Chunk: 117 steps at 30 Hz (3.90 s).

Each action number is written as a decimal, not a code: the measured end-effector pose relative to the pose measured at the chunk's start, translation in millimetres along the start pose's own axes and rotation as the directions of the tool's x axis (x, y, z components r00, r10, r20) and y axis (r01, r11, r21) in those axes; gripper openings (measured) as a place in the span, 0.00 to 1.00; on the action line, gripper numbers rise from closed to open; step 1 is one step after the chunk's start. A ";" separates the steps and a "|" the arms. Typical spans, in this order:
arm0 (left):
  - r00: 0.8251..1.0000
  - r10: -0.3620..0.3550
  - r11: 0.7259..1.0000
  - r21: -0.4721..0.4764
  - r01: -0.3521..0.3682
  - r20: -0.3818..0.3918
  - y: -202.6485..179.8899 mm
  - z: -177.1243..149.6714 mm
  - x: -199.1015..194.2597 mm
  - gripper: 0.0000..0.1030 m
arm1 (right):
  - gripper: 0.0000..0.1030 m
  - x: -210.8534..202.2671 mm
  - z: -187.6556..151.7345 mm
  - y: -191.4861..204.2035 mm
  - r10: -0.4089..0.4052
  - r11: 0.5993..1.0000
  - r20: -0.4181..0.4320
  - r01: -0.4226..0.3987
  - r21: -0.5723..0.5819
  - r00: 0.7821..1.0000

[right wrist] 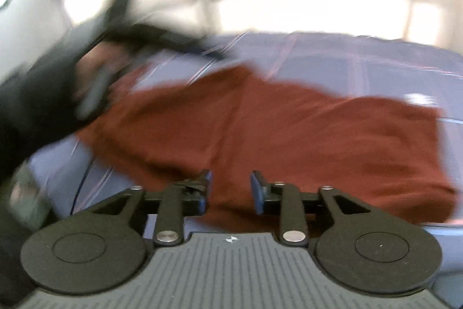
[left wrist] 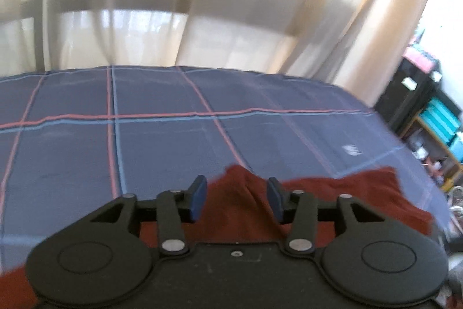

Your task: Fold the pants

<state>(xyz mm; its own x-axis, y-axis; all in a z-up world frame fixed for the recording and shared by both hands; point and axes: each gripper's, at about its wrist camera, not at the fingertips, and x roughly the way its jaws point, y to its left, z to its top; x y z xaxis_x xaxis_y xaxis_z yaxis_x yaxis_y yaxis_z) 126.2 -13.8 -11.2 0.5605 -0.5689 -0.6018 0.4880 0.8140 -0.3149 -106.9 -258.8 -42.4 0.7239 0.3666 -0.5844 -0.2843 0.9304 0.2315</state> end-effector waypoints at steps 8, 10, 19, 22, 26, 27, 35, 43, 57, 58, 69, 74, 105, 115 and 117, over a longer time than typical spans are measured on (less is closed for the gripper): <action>0.988 -0.103 0.986 0.118 0.117 -0.118 -49.5 -80.3 -56.1 1.00 | 0.93 -55.7 -3.3 -75.6 -0.428 0.875 0.105 0.382 0.297 0.898; 0.987 -0.072 0.982 0.165 0.096 -0.147 -60.5 -95.5 -50.4 1.00 | 0.94 -57.1 -5.8 -88.5 -0.436 0.853 0.075 0.386 0.350 0.897; 0.986 -0.001 0.994 0.111 0.020 -0.168 -56.5 -107.4 -28.6 1.00 | 0.31 -31.8 -13.3 -84.3 -0.331 0.860 -0.027 0.313 0.404 0.943; 0.986 -0.026 0.994 0.102 0.043 -0.167 -55.4 -113.3 -39.2 1.00 | 0.25 -46.0 -13.1 -83.9 -0.372 0.844 0.011 0.334 0.421 0.928; 0.983 -0.067 0.998 0.000 0.068 -0.172 -40.2 -125.2 -40.8 1.00 | 0.35 -34.6 -24.1 -94.9 -0.400 0.814 -0.086 0.396 0.425 0.913; 0.985 -0.062 0.998 -0.033 0.057 -0.162 -36.2 -124.8 -49.1 1.00 | 0.48 -31.6 -24.6 -93.6 -0.405 0.815 -0.096 0.406 0.413 0.909; 0.966 0.249 0.947 -0.226 -0.227 0.076 30.8 -123.6 -166.3 1.00 | 0.88 -52.9 25.7 -27.2 -0.477 0.854 0.118 0.428 0.295 0.871; 0.820 0.570 0.725 -0.502 -0.472 0.052 117.2 -177.1 -251.7 1.00 | 0.74 62.3 52.8 99.5 0.139 0.982 0.004 -0.139 0.125 0.990; 0.844 0.533 0.704 -0.587 -0.400 0.064 174.1 -201.8 -287.5 1.00 | 0.85 202.8 76.1 305.2 0.373 0.857 -0.176 -0.411 -0.311 0.911; 0.847 0.527 0.705 -0.591 -0.392 0.067 179.0 -200.1 -289.5 1.00 | 0.86 209.4 76.5 311.4 0.372 0.851 -0.178 -0.411 -0.327 0.911; 0.857 0.512 0.716 -0.577 -0.392 0.052 204.7 -185.9 -303.3 1.00 | 0.03 231.7 79.1 326.9 0.451 0.811 -0.257 -0.513 -0.282 0.855; 0.865 0.499 0.737 -0.555 -0.386 0.061 204.7 -180.2 -302.7 1.00 | 0.04 199.8 58.1 327.9 0.478 0.750 -0.338 -0.577 -0.324 0.811; 0.936 0.352 0.779 -0.553 -0.295 -0.004 172.7 -216.9 -262.1 1.00 | 0.09 283.2 99.9 371.0 0.520 0.599 -0.445 -0.683 -0.419 0.729; 0.946 0.324 0.814 -0.511 -0.276 0.005 176.2 -206.3 -245.4 1.00 | 0.13 261.7 121.1 350.7 0.586 0.619 -0.370 -0.693 -0.370 0.721; 0.952 0.307 0.822 -0.501 -0.272 -0.012 176.9 -206.7 -241.6 1.00 | 0.23 266.3 118.1 352.0 0.581 0.624 -0.376 -0.692 -0.363 0.722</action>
<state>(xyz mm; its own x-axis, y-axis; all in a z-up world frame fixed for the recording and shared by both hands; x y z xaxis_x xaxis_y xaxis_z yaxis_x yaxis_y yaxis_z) -61.2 291.9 -73.2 0.6750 -0.2899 -0.6784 -0.0867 0.8820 -0.4632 60.0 166.1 -24.7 0.1213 0.8058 -0.5796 -0.9065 0.3278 0.2661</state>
